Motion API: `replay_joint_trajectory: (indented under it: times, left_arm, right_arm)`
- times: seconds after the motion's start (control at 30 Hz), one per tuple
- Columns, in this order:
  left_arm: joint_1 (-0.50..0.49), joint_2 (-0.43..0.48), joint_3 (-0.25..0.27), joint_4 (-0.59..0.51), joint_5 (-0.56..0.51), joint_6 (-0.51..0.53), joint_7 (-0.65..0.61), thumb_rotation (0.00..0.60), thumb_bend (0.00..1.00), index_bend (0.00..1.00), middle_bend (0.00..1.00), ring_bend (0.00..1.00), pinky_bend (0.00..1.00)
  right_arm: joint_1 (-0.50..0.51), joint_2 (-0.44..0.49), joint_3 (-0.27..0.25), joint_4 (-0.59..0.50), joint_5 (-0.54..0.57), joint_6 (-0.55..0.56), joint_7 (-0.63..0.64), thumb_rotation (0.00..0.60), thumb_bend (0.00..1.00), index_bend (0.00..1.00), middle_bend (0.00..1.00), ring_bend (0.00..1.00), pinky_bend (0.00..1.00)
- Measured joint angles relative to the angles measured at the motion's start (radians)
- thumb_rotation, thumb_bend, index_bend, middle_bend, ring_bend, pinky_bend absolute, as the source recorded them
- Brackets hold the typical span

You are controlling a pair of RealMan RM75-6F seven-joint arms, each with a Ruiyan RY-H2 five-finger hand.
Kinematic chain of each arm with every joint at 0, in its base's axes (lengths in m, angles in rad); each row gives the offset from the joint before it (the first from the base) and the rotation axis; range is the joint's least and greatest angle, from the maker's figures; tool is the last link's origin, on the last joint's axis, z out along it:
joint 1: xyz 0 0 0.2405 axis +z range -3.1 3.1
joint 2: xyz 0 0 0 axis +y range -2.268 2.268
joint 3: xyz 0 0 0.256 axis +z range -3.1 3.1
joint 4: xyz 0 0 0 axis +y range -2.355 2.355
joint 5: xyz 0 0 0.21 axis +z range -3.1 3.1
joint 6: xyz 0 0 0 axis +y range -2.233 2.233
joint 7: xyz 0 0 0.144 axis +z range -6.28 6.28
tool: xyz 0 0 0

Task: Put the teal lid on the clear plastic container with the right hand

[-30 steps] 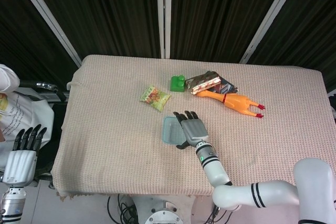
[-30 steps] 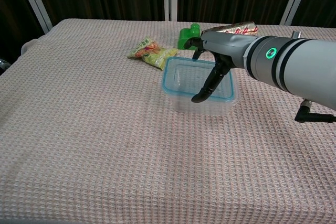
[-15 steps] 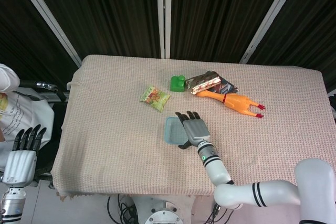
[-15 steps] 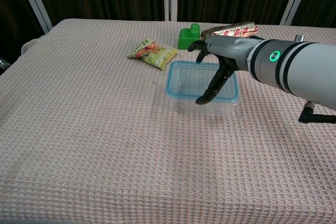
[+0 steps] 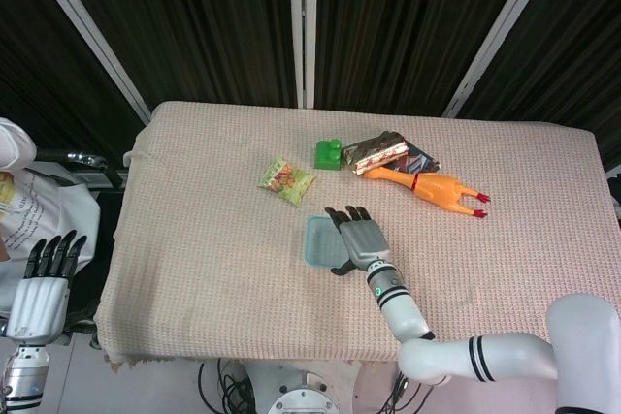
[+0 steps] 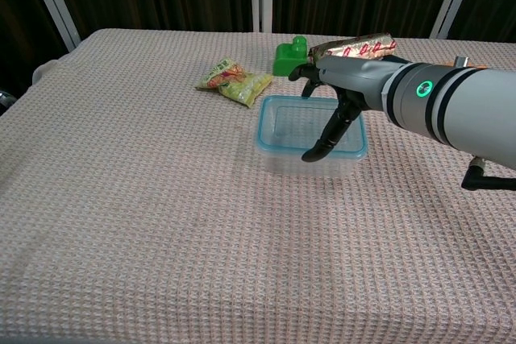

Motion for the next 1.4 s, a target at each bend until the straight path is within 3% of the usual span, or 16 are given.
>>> replay_joint_trajectory:
  times: [0.23,0.37,0.47,0.67,1.17,1.27,1.4]
  left_arm:
    - [0.002,-0.002,0.001,0.008,-0.005,-0.003,-0.008,0.6,0.04,0.07,0.02,0.0,0.0]
    - [0.001,-0.005,0.001,0.012,-0.004,-0.004,-0.012,0.6,0.04,0.07,0.02,0.0,0.0]
    - [0.002,-0.007,0.0,0.017,-0.004,-0.002,-0.009,0.6,0.04,0.07,0.02,0.0,0.0]
    - [0.004,-0.011,0.001,0.022,-0.005,0.001,-0.015,0.6,0.04,0.07,0.02,0.0,0.0]
    - [0.007,-0.011,0.002,0.021,0.0,0.008,-0.015,0.6,0.04,0.07,0.02,0.0,0.0]
    - [0.009,-0.01,0.002,0.019,0.001,0.01,-0.013,0.6,0.04,0.07,0.02,0.0,0.0]
    - [0.01,-0.01,0.003,0.014,0.001,0.011,-0.008,0.6,0.04,0.07,0.02,0.0,0.0]
  right_arm:
    - [0.008,-0.022,-0.01,0.022,0.007,0.012,-0.019,0.6,0.24,0.0,0.39,0.01,0.0]
    - [0.003,-0.027,-0.013,0.024,-0.003,0.014,-0.011,0.6,0.05,0.0,0.33,0.0,0.0]
    - [-0.004,-0.025,-0.011,0.022,-0.013,0.007,0.007,0.6,0.0,0.0,0.28,0.0,0.0]
    - [-0.012,-0.016,-0.011,0.015,-0.036,-0.008,0.025,0.6,0.0,0.0,0.16,0.0,0.0]
    - [-0.023,0.012,-0.032,-0.019,-0.086,-0.013,0.029,0.6,0.0,0.0,0.0,0.0,0.0]
    - [-0.032,0.028,-0.046,-0.038,-0.145,-0.011,0.039,0.6,0.0,0.0,0.05,0.0,0.0]
    - [-0.055,0.06,-0.075,-0.064,-0.277,-0.026,0.086,0.6,0.0,0.0,0.23,0.0,0.0]
